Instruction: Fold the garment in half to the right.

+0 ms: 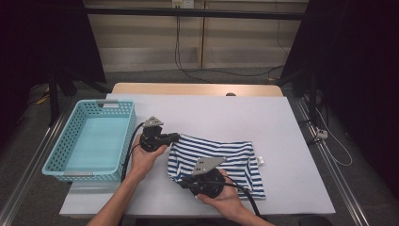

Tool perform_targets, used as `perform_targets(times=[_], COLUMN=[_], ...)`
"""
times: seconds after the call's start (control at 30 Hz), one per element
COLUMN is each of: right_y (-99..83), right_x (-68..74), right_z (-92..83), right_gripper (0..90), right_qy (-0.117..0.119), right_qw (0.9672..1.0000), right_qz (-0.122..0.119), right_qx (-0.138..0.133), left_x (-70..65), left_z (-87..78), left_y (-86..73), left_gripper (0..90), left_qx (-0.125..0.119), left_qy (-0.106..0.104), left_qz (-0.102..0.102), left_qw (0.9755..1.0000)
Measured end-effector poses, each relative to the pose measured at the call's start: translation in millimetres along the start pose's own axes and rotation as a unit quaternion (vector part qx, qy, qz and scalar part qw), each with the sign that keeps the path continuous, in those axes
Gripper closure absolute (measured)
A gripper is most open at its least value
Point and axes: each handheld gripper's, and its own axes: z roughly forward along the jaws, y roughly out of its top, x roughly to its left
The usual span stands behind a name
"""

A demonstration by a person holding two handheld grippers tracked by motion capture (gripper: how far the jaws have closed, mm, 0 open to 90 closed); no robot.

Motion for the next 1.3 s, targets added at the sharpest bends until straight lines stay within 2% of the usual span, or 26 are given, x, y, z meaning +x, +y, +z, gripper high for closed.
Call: perform_targets(times=[0.03, 0.13, 0.17, 0.23, 0.27, 0.3, 0.37, 0.4, 0.5, 0.57, 0.63, 0.73, 0.9, 0.93, 0.97, 1.0, 1.03, 1.07, 1.13, 1.17, 1.2, 1.23, 1.27, 1.3], right_y=[0.4, 2.6, 3.4, 4.8, 5.4, 6.1, 7.9, 9.2, 12.8, 14.4, 15.3, 16.7, 21.7, 23.1, 24.6, 26.1, 27.3, 28.5, 29.9, 31.0, 31.9, 33.0, 34.2, 35.7], right_x=[-0.6, -0.2, -0.9, -1.1, -1.1, -0.9, -2.3, -2.9, -4.3, -5.2, -6.5, -5.8, -4.3, -4.3, -4.4, -4.2, -3.5, -2.9, -0.9, -0.3, -0.7, -0.7, -0.7, -1.0], right_z=[0.0, -1.1, -1.5, -2.6, -3.3, -4.1, -5.4, -6.2, -8.5, -9.0, -8.8, -7.5, -6.4, -6.8, -7.0, -7.1, -7.0, -6.6, -5.3, -4.6, -4.0, -3.5, -3.6, -3.9], right_gripper=[83.2, 83.2, 83.3, 83.3, 83.3, 83.3, 83.5, 83.6, 83.6, 83.6, 83.6, 83.6, 83.6, 83.6, 83.6, 83.6, 83.7, 83.6, 83.6, 83.6, 83.6, 83.6, 83.7, 83.7], right_qy=[0.0, -0.001, -0.001, -0.002, -0.001, -0.003, -0.002, -0.001, -0.002, -0.003, -0.003, 0.001, 0.003, 0.003, 0.002, 0.001, 0.003, 0.002, 0.003, 0.005, 0.006, 0.007, 0.007, 0.007], right_qw=[1.0, 1.0, 0.9999, 0.9999, 0.9999, 0.9999, 0.9998, 0.9998, 0.9997, 0.9996, 0.9995, 0.9995, 0.9993, 0.9992, 0.9991, 0.999, 0.999, 0.9991, 0.9991, 0.999, 0.9988, 0.9988, 0.9987, 0.9986], right_qz=[-0.008, -0.009, -0.011, -0.008, -0.01, -0.009, -0.011, -0.013, -0.011, -0.013, -0.013, -0.01, -0.01, -0.012, -0.014, -0.014, -0.012, -0.014, -0.017, -0.016, -0.017, -0.013, -0.013, -0.015], right_qx=[0.001, -0.002, -0.004, -0.007, -0.008, -0.01, -0.014, -0.015, -0.023, -0.026, -0.029, -0.03, -0.035, -0.037, -0.039, -0.041, -0.042, -0.041, -0.04, -0.043, -0.046, -0.048, -0.048, -0.05], left_x=[0.1, 0.7, 0.9, -0.2, -0.5, 0.8, 0.4, 0.7, 2.0, 2.7, 3.3, 4.0, 6.6, 5.6, 7.3, 6.3, 7.7, 7.1, 8.6, 8.5, 10.1, 10.1, 8.6, 9.5], left_z=[-1.0, -1.2, -2.0, -2.5, -3.3, -4.0, -3.9, -3.2, -2.9, -2.7, -2.9, -5.6, -11.7, -12.4, -14.1, -15.1, -17.0, -18.0, -21.2, -21.9, -23.3, -23.6, -23.9, -24.9], left_y=[0.7, 3.1, 4.2, 6.0, 7.3, 9.0, 11.0, 12.7, 15.3, 16.4, 16.9, 17.4, 20.0, 20.3, 21.4, 21.6, 22.5, 22.5, 22.6, 22.7, 23.2, 24.1, 25.3, 27.4], left_gripper=[85.1, 85.1, 85.1, 85.1, 85.1, 85.1, 85.1, 85.1, 85.1, 85.1, 85.1, 85.2, 85.1, 85.2, 85.2, 85.1, 85.1, 85.2, 85.1, 85.1, 85.2, 85.2, 85.1, 85.1], left_qx=[0.006, -0.006, -0.001, -0.013, -0.008, -0.009, -0.012, -0.011, -0.012, -0.016, -0.012, -0.017, -0.012, -0.017, -0.014, -0.012, -0.009, -0.011, -0.011, -0.014, -0.011, -0.014, -0.016, -0.019], left_qy=[-0.003, 0.0, 0.002, 0.0, -0.004, 0.001, -0.004, 0.003, 0.0, 0.012, 0.013, 0.011, 0.019, 0.015, 0.021, 0.019, 0.026, 0.027, 0.028, 0.029, 0.03, 0.03, 0.027, 0.029], left_qz=[-0.002, -0.005, 0.002, -0.004, -0.006, 0.002, -0.007, 0.004, -0.003, 0.0, 0.002, -0.008, 0.001, -0.01, 0.0, -0.01, 0.001, -0.007, -0.004, -0.01, -0.003, -0.007, -0.019, -0.014], left_qw=[1.0, 1.0, 1.0, 0.9999, 0.9999, 1.0, 0.9999, 0.9999, 0.9999, 0.9998, 0.9998, 0.9998, 0.9997, 0.9997, 0.9997, 0.9997, 0.9996, 0.9995, 0.9995, 0.9994, 0.9995, 0.9994, 0.9993, 0.9993])
